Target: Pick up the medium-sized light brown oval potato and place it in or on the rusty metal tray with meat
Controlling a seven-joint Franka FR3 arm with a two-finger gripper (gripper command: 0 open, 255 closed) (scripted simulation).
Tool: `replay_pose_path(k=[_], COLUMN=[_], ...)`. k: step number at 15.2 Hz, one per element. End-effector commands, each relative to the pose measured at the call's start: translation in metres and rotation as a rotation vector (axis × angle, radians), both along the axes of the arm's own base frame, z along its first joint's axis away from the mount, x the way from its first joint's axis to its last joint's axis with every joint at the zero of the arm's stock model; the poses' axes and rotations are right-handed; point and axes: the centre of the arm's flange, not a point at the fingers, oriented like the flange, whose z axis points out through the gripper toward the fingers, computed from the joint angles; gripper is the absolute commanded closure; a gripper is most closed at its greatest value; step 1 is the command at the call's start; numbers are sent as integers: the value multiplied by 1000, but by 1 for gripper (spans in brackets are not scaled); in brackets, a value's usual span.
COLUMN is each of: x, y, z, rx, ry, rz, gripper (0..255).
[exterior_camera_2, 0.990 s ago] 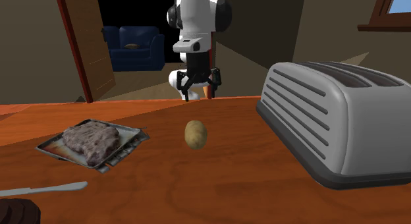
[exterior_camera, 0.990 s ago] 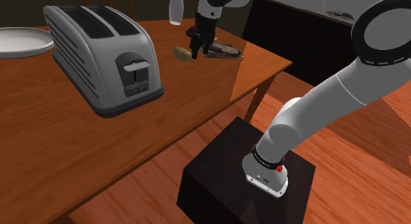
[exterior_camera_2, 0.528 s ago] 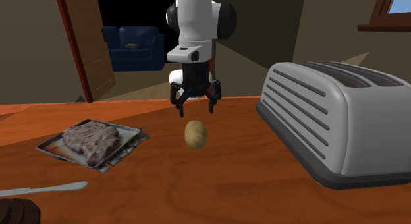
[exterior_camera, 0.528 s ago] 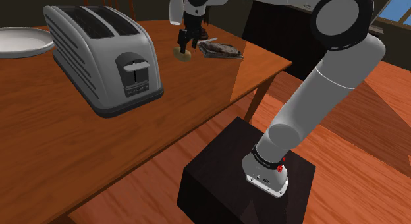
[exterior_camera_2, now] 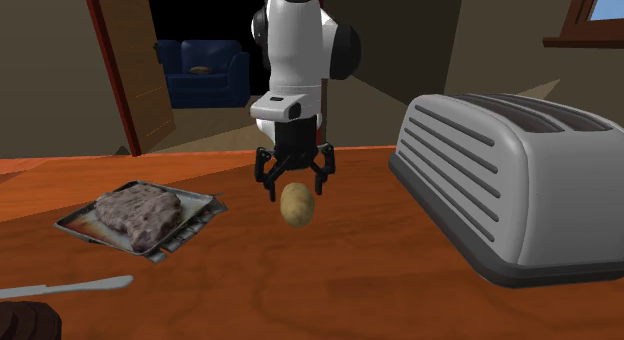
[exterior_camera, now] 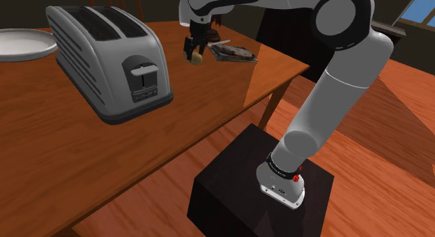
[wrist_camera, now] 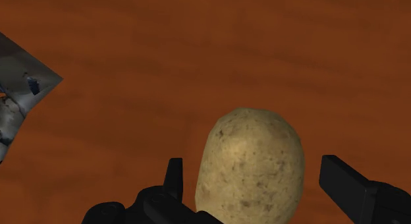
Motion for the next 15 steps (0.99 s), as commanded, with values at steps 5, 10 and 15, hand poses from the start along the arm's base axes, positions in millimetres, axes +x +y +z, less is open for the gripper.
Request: replay_pose_path(k=[5,10,15], x=[0,0,0], y=[0,0,0], z=[-13,-13,-13], rx=[0,0,0], ry=[-1,-1,-1], rz=[0,0,0], gripper=[0,255,255])
